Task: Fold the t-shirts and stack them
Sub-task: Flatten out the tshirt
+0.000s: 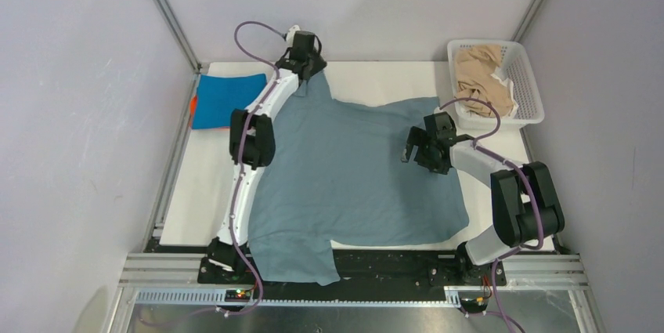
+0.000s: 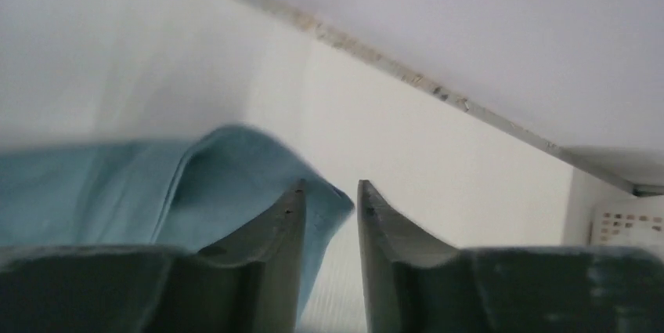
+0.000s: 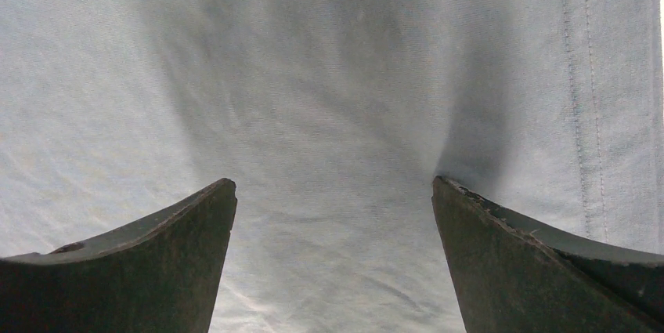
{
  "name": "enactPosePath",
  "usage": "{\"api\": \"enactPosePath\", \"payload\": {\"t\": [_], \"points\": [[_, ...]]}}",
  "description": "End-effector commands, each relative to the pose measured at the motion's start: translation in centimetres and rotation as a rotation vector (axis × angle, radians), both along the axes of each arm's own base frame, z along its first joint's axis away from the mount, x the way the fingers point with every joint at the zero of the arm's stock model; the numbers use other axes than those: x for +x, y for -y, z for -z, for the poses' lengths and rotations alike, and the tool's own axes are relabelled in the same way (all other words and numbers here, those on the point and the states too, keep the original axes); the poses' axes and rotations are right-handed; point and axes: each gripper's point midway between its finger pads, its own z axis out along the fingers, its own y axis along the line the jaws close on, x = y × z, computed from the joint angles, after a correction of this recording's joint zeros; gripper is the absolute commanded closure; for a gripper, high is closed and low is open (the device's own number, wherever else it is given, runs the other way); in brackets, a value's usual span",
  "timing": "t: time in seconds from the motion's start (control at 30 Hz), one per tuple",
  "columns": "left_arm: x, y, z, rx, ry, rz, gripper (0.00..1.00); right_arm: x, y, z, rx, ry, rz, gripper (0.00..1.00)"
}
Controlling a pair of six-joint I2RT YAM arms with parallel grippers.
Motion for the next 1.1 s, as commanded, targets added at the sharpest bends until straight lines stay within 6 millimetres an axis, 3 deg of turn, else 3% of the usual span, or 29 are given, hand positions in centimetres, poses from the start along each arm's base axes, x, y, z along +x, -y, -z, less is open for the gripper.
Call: {"api": "enactPosePath", "payload": {"t": [0.0,0.07,0.2,0.33,0.5,0.53,0.57,0.6,0.63,0.77,0.9,1.07], "points": [[3.8,1.5,-3.3,-0.129,0.141,-0.023,0.33,0.4,0.3,-1.3,0.001,0.046,0.013,0.01],[4.0,0.9,-5.9,-0.106,0.199,-0.034,0.05,0.3,0.2,-1.6,0.004,0.050,0.011,0.00],[1.8,-0.6,-11.1,-0.018,0.251,0.000,0.01,0.3,0.4,-2.2,-0.001,0.070,0.015,0.01],[-2.9,-1.6,-12.2,0.046,0.200,0.064,0.00,0.1,0.5,-2.2,-0.008,0.070,0.018,0.01],[-10.5,-2.1,-8.8,0.111,0.069,0.173,0.00,0.0,0.8,-2.7,-0.014,0.082,0.039,0.01],[-12.8,-2.4,-7.5,0.136,0.031,0.187,0.00,-0.2,0.8,-2.7,-0.014,0.078,0.040,0.01],[-14.3,-2.4,-8.6,0.143,0.045,0.192,0.00,-0.4,0.8,-2.6,-0.013,0.074,0.044,0.01],[-16.4,-2.9,-5.7,0.166,-0.022,0.206,0.00,-0.4,0.9,-2.6,-0.012,0.072,0.049,0.01],[-18.8,-3.2,-4.3,0.177,-0.062,0.215,0.00,-0.7,1.1,-2.3,-0.014,0.063,0.055,0.00],[-24.3,-4.9,-0.4,0.170,-0.171,0.189,0.00,-0.6,1.3,-1.4,-0.005,0.046,0.066,0.01],[-26.7,-6.3,2.7,0.199,-0.247,0.167,0.00,0.4,1.3,-0.4,0.033,0.039,0.086,0.01],[-27.1,-6.6,6.6,0.179,-0.360,0.171,0.00,0.1,1.6,2.1,0.041,-0.034,0.123,0.01]]}}
